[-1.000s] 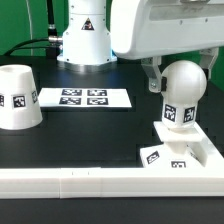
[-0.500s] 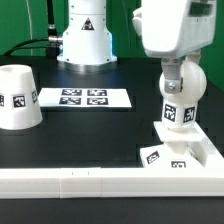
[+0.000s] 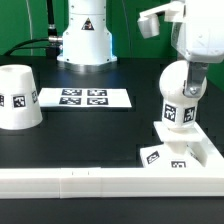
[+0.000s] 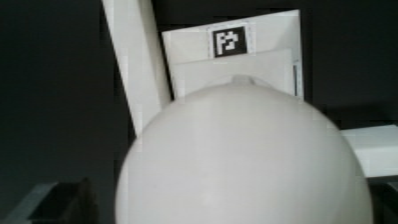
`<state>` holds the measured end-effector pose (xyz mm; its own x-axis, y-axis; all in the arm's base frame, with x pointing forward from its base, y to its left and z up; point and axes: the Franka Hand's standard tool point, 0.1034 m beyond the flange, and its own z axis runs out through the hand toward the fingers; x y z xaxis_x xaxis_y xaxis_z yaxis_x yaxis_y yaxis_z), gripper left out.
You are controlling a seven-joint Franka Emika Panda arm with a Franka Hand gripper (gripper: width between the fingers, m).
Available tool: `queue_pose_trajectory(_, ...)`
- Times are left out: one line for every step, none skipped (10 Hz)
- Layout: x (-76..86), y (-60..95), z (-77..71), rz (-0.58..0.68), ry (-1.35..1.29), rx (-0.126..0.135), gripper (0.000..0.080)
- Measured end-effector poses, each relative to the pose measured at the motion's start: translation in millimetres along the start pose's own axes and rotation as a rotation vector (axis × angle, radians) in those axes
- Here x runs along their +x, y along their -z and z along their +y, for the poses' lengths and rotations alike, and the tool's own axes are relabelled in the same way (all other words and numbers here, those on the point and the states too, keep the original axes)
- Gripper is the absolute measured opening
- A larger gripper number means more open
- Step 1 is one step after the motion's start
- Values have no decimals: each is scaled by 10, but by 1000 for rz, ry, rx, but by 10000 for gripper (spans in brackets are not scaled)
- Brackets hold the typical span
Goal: Assemble lamp
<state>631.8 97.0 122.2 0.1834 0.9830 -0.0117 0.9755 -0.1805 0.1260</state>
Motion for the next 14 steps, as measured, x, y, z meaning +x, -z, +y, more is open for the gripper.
queue_pose_trajectory(5,-8,-3,-10,79,-4,698)
queue_pose_trajectory(1,-11,-2,-14,106,-5,698)
queue_pose_trajectory(-6,-14,-1,-16,122,-5,698)
queue_pose_trajectory(-8,-16,-1,-16,121,-5,576)
queue_pose_trajectory(-10,-16,-1,-16,121,-5,576)
queue_pose_trajectory(-11,-16,0,-16,121,-5,573)
queue_pose_trajectory(-11,-16,0,-16,114,-5,574)
queue_pose_trajectory(-13,-17,0,-16,99,-5,574)
queue_pose_trajectory(-14,-17,1,-16,98,-5,574)
queue_pose_trajectory(-14,-17,0,-14,79,-4,574)
queue_pose_trajectory(-26,-18,4,-1,-72,2,574)
queue_pose_trajectory(-41,-19,11,12,-202,7,574)
queue_pose_trajectory(-38,-20,16,25,-333,11,574)
queue_pose_trajectory(-33,-18,20,31,-450,14,575)
